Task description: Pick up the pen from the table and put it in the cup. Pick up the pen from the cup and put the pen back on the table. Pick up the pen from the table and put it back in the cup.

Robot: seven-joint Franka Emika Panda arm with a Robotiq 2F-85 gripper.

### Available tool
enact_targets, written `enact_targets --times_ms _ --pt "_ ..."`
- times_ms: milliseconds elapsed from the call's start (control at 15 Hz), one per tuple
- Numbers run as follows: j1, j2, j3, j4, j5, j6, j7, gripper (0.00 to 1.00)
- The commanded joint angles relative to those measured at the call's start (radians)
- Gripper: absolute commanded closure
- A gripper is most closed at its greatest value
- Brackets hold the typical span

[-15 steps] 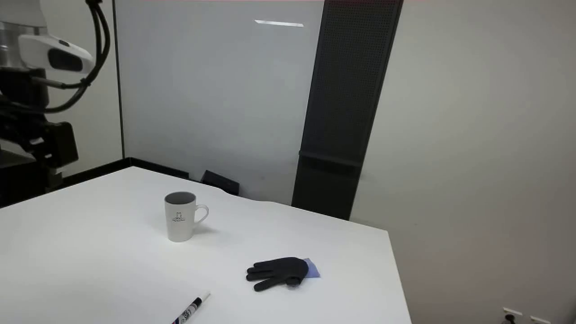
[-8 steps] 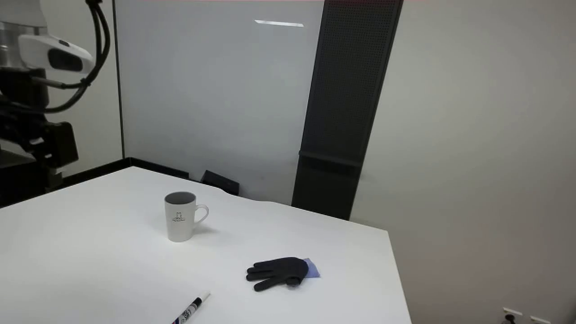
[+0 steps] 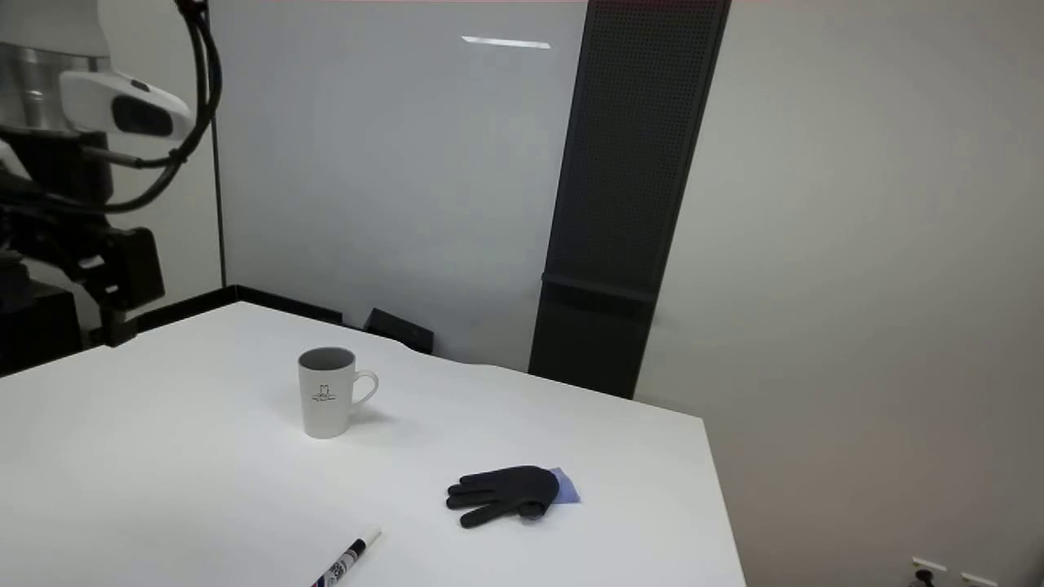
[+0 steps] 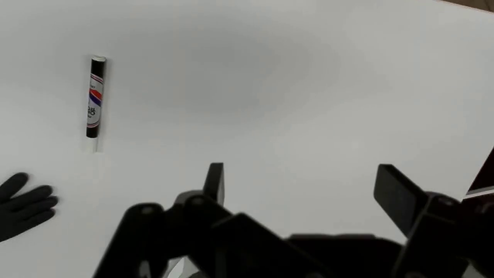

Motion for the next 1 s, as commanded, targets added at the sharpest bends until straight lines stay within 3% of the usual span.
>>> enact_targets --times_ms 0,333,667,933 --pt "-0.046 0.045 -0.035 0.018 -0.022 0.049 -0.035 0.0" --pt "-0.118 0.148 -0.073 0.034 -0.041 0.193 -0.025 0.0" --pt "-0.208 0.285 -0.06 0.067 -0.172 0.28 0.077 0.0" --pt "-0.245 0.38 -0.07 0.105 -0.289 0.277 0.149 0.0"
